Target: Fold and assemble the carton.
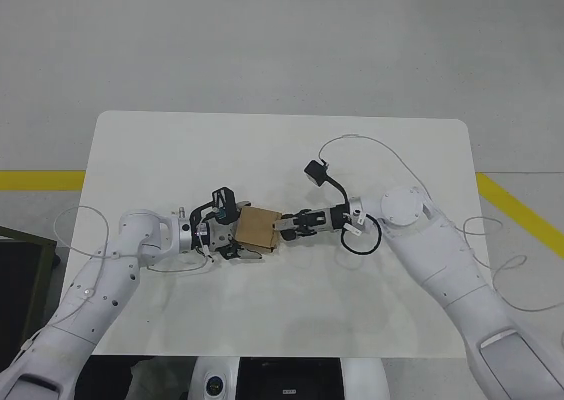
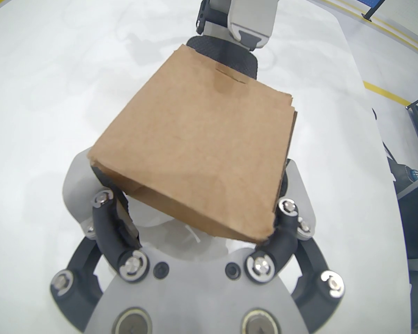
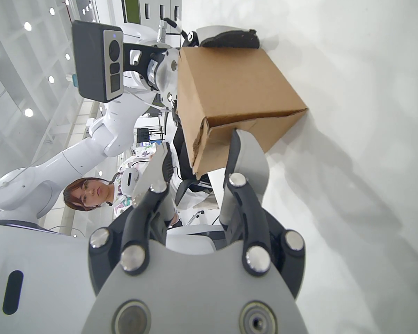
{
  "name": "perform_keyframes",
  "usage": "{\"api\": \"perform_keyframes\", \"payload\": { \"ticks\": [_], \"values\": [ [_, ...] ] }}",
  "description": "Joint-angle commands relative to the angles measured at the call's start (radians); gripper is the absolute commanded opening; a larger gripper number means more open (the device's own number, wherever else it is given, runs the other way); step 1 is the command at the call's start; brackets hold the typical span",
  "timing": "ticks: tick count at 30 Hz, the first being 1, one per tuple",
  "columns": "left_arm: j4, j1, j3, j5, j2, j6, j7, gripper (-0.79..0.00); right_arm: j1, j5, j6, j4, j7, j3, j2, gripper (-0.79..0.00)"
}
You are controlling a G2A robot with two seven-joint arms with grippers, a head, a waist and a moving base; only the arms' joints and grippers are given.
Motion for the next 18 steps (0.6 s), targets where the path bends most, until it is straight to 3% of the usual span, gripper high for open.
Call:
{"api": "perform_keyframes", "payload": {
  "ticks": [1, 6, 18],
  "values": [
    [0.0, -0.001, 0.0, -0.002, 0.0, 0.0, -0.002, 0.0, -0.013, -0.013, 0.005, -0.01, 0.001, 0.018, 0.009, -0.539],
    [0.0, -0.001, 0.0, -0.004, 0.0, 0.0, -0.004, 0.0, -0.043, -0.035, 0.031, -0.034, 0.006, 0.042, 0.024, -0.785],
    [-0.005, -0.002, 0.0, -0.007, -0.001, 0.002, -0.004, 0.0, -0.028, -0.008, 0.02, -0.022, 0.011, -0.016, 0.002, -0.785]
  ]
}}
